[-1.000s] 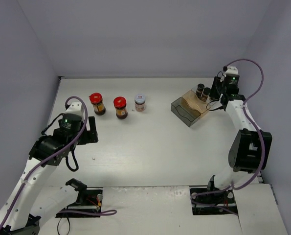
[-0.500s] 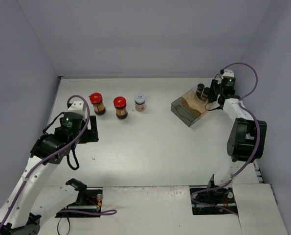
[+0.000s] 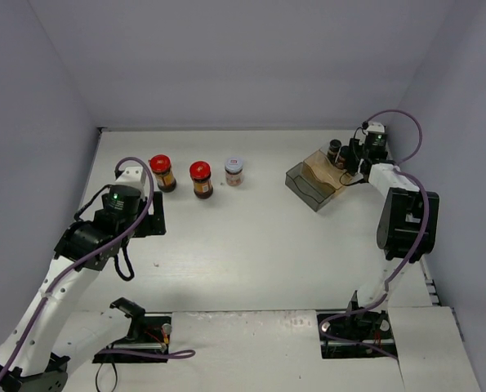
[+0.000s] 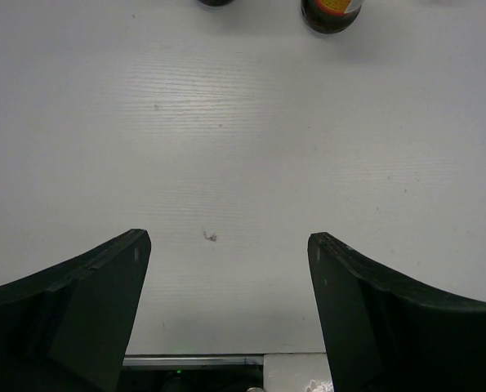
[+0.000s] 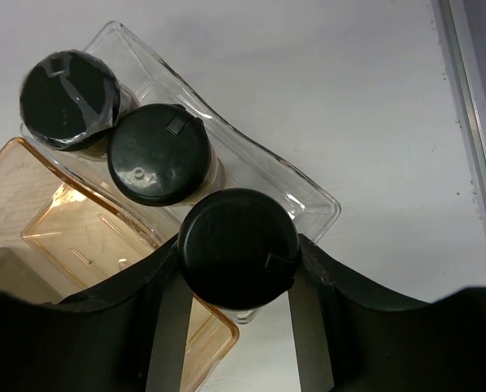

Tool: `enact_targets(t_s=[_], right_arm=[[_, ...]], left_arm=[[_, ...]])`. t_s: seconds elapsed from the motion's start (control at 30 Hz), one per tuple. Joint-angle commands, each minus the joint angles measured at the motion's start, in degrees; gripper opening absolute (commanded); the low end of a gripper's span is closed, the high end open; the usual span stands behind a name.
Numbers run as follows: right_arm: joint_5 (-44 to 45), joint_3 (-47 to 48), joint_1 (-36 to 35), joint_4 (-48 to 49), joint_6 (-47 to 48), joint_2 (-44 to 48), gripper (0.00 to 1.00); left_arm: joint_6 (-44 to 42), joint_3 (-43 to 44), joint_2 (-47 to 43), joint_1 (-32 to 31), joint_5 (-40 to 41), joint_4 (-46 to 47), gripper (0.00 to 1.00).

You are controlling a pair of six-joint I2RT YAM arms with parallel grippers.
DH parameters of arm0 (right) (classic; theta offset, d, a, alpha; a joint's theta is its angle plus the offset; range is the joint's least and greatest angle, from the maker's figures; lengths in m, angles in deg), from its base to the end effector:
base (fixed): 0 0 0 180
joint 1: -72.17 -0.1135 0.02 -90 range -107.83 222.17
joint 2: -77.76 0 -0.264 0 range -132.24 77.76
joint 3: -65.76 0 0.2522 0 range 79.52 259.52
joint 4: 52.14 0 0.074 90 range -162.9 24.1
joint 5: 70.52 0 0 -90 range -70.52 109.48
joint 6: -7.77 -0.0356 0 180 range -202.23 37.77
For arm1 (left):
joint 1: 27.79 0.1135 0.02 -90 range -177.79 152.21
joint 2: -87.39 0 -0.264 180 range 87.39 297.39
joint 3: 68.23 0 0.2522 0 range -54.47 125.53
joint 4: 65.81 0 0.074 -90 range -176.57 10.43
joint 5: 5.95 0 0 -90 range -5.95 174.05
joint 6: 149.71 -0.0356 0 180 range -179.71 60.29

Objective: Organize the condiment bottles

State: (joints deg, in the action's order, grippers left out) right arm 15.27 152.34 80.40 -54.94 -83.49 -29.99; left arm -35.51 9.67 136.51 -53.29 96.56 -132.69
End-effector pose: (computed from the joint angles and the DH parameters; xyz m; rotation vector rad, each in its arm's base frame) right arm 0.4316 -0.0598 0.2294 0.1171 1.9845 -0.0056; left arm 0.1422 -0.0593 0.3674 -0.0934 2.2254 -0.2337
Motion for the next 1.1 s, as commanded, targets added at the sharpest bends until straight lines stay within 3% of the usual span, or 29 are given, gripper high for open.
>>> enact_targets(t_s=[0.0, 0.07, 0.1, 0.17, 0.2, 0.3, 0.4, 0.57, 0.8, 1.07], right_arm=[[1.6, 0.1, 0.3, 5.7, 0.6, 1.1, 0.11], [1.7, -0.4, 0.3, 6.1, 0.6, 1.0, 0.17], [1.7, -0.7, 0.3, 6.1, 0.6, 1.0, 0.30], [1.8, -0.9, 0.3, 6.1, 0.6, 1.3, 0.44], [1.8, -1.0, 0.3, 5.9, 0.6, 1.6, 0.63], [1.7, -1.1, 0.3, 5.3, 0.7, 3.1, 0.83], [1.5, -1.1, 0.0, 4.2, 0.7, 6.2, 0.91], [0.0, -0.7, -2.1, 0.5, 0.6, 15.3, 0.94], [0.5, 4.3, -11.5, -7.5, 4.9, 21.9, 0.97], [-8.6, 5.9, -25.2, -9.9, 4.9, 22.9, 1.00]], left_arm=[[-0.7, 0.7, 0.3, -0.1, 1.2, 3.0, 0.79], [-0.6, 0.7, 0.2, -0.1, 1.3, 3.0, 0.79], [-0.6, 0.6, 0.1, -0.1, 1.4, 2.9, 0.79], [-0.5, 0.5, 0.0, -0.1, 1.4, 2.9, 0.78], [-0.6, 0.3, -0.1, -0.1, 1.5, 2.9, 0.78], [-0.2, 0.2, -0.4, -0.1, 1.4, 3.0, 0.79], [0.0, 0.0, -0.7, -0.1, 1.3, 3.1, 0.78], [0.3, 0.2, -1.2, -0.1, 1.3, 3.1, 0.79], [0.7, 0.9, -1.1, -0.1, 1.3, 2.1, 0.78], [1.2, 1.1, -2.3, -0.1, 1.0, 1.2, 0.79]])
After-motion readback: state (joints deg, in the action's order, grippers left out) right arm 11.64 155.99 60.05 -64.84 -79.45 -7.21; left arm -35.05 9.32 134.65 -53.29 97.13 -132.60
